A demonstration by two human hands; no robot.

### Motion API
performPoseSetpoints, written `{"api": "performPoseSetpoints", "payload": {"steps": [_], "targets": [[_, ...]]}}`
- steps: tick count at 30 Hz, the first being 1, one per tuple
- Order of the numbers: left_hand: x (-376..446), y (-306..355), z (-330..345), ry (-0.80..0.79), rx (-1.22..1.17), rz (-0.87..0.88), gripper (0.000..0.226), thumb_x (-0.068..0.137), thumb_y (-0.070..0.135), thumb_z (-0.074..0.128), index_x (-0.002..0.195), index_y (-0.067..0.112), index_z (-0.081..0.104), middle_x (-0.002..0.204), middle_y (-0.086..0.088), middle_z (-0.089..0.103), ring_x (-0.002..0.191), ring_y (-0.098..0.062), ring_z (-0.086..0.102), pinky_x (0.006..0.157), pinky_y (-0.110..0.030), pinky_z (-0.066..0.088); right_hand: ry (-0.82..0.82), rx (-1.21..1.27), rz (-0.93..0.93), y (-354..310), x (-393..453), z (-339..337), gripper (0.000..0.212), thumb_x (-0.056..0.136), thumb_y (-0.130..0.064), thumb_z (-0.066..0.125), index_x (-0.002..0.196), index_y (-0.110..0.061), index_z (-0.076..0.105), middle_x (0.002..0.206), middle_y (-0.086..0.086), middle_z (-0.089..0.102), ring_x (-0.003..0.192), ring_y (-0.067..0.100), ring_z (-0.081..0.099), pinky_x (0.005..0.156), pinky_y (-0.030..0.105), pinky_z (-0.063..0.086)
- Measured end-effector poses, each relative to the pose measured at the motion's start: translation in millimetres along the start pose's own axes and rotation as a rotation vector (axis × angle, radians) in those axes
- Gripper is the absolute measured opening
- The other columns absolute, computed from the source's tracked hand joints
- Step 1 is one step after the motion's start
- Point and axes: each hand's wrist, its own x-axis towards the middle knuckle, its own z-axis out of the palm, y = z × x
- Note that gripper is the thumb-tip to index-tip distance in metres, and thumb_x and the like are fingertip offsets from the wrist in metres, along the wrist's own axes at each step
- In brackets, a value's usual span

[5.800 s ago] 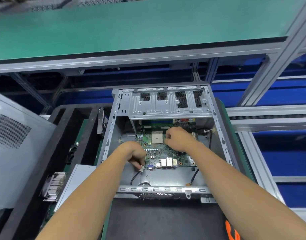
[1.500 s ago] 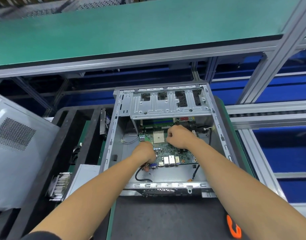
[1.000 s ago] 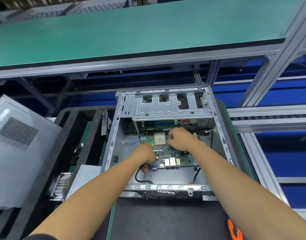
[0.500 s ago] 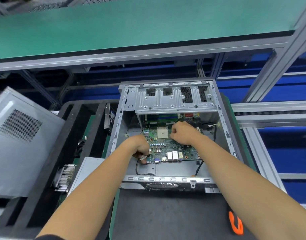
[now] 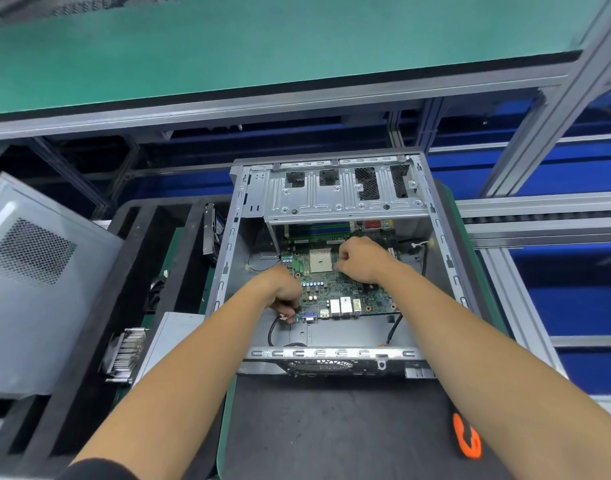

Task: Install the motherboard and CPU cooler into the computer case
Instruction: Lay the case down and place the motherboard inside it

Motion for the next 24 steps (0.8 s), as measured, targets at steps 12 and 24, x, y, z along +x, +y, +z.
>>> {"api": "performPoseSetpoints", "payload": {"steps": [12,24], "targets": [[2.0,0.4,2.5,-0.027,-0.106,-0.037,0.004,0.090,-0.006,0.050,0.089,-0.009,0.050,0.051,-0.013,0.065,0.038,-0.008,0.059,0.043,-0.014,0.049,-0.007,-0.002,0.003,-1.5,-2.3,-1.4,0.030,0.094,-0.021,0.057,0.066,-0.015,0.048,0.074,0.005,0.052,0.067,0.024,0.049,0.060,0.028,0.040],[1.5,-1.5,4.7,-0.076,-0.175,-0.030,0.007,0.089,-0.009,0.052,0.082,-0.008,0.055,0.100,-0.019,0.065,0.053,-0.017,0.068,0.056,-0.016,0.055,0.005,-0.011,-0.017,0.0,-1.0,0.1,0.030,0.092,-0.020,0.057,0.064,-0.017,0.047,0.071,0.004,0.051,0.064,0.022,0.047,0.057,0.027,0.038]]}}
